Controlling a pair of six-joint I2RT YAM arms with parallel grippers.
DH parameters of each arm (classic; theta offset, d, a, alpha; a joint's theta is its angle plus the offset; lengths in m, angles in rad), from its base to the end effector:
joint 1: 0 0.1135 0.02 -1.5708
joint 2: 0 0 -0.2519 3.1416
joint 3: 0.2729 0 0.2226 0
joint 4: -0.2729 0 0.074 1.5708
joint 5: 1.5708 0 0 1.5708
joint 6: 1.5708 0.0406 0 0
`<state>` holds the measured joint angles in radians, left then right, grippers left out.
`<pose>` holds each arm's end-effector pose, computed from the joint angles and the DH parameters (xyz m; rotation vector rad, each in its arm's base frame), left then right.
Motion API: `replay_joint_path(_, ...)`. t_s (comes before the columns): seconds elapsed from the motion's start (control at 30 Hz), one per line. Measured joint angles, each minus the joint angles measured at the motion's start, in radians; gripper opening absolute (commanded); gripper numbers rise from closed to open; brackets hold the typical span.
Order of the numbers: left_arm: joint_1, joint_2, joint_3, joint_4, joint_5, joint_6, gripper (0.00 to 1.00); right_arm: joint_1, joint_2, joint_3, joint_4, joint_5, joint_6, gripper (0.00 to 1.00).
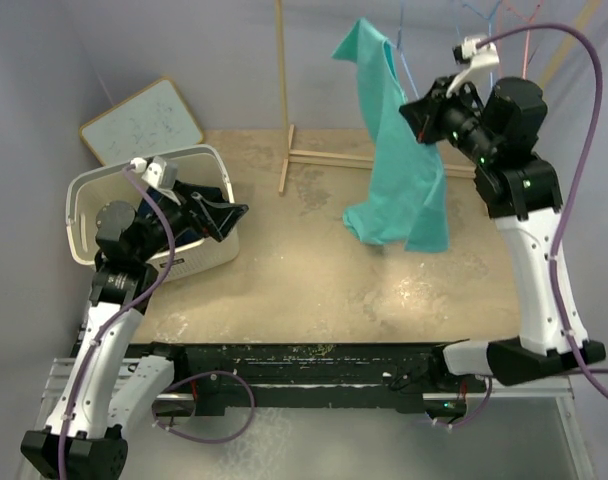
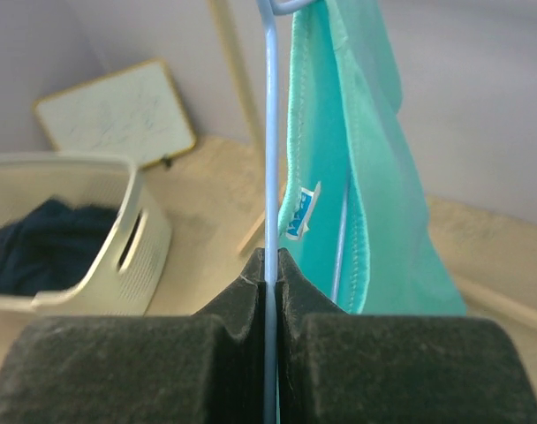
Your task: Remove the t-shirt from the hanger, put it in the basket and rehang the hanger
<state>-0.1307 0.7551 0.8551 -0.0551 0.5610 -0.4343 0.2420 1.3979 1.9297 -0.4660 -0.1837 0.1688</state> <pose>0.1480 -0.0412 0.3721 0.2245 1.5830 -0.8699 0.2358 0.0658 0.5295 -0.2046 1.5102 0.4672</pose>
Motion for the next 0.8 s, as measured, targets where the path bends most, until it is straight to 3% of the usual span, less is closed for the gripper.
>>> replay_joint_path(0.17, 0.000, 0.133, 0.064, 0.145, 0.224, -0.032, 1.00, -0.001, -0.194, -0.254, -0.031, -0.232, 0.034, 0.00)
replay_joint_path(0.3, 0.000, 0.254, 0.171, 0.192, 0.316, -0.056, 1.00, 0.000, -0.337, -0.554, 0.011, -0.500, 0.077, 0.00)
replay_joint_path(0.43, -0.003, 0.296, 0.201, 0.252, 0.389, -0.084, 0.99, 0.002, -0.416, -0.772, 0.006, -0.672, 0.119, 0.00)
replay_joint_path(0.6, -0.069, 0.302, 0.216, 0.330, 0.449, -0.100, 1.00, 0.002, -0.510, -0.852, 0.015, -0.806, 0.164, 0.00)
replay_joint_path(0.8, -0.235, 0.380, 0.311, 0.269, 0.533, -0.002, 0.97, 0.002, -0.570, -0.849, 0.066, -0.930, 0.201, 0.00)
